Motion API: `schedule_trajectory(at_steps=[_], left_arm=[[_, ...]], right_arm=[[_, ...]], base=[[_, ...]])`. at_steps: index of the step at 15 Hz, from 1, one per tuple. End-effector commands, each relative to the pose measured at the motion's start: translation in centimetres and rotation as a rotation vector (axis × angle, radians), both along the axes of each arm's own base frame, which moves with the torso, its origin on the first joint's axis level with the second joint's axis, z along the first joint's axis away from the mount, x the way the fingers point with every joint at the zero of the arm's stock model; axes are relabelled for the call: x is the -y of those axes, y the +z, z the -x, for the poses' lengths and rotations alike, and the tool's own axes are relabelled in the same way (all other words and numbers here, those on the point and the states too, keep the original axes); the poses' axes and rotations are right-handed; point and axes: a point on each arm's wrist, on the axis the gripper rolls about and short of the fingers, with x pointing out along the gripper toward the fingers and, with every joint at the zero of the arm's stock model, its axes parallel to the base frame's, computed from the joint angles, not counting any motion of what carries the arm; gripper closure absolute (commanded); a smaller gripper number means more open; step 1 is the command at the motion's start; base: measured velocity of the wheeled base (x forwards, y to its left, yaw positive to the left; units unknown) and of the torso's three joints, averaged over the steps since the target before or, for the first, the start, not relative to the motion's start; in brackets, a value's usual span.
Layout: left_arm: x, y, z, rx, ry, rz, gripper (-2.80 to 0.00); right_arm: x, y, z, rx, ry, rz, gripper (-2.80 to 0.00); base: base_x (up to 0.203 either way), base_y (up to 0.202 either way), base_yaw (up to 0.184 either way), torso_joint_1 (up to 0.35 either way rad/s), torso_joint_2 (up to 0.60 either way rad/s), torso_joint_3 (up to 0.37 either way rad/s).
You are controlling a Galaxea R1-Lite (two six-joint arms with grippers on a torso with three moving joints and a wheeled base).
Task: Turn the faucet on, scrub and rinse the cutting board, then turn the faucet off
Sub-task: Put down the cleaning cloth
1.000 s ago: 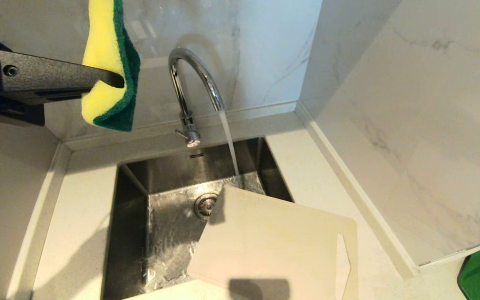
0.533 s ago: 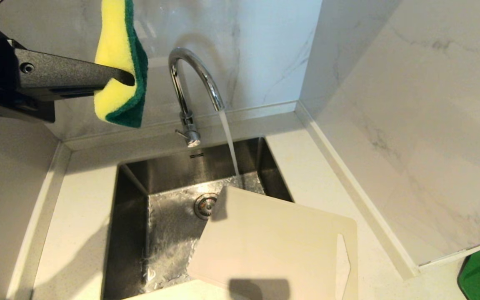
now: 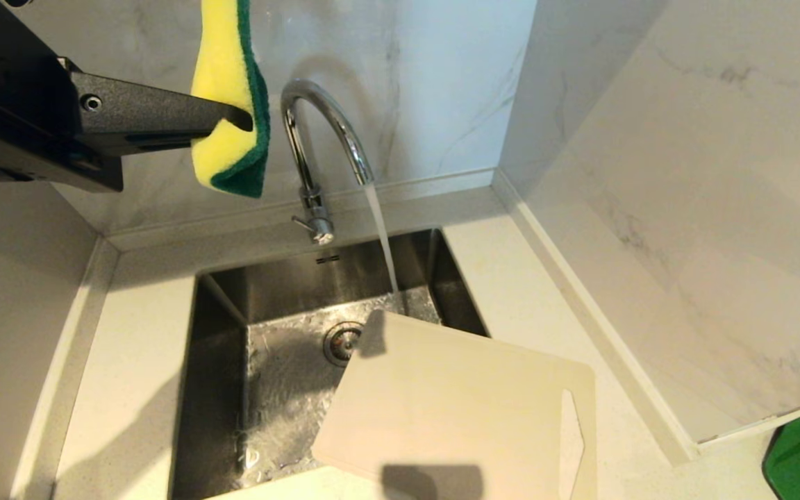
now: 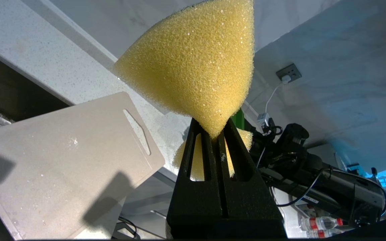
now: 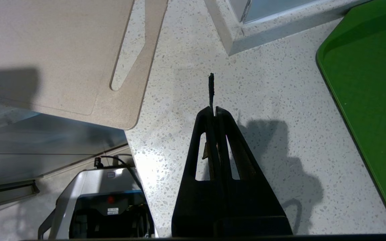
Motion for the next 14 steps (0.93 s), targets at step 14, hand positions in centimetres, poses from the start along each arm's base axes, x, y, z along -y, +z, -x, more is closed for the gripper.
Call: schedule_trajectory(at_steps=[14], left_arm=[[0.7, 1.1, -1.0, 0.02, 0.0, 0.017, 0.0]], right_arm=[[0.0, -0.4, 2.1, 0.272, 0.085, 0.0, 0.0]], base=[[0.0, 0.0, 0.0, 0.0, 0.0, 0.0]])
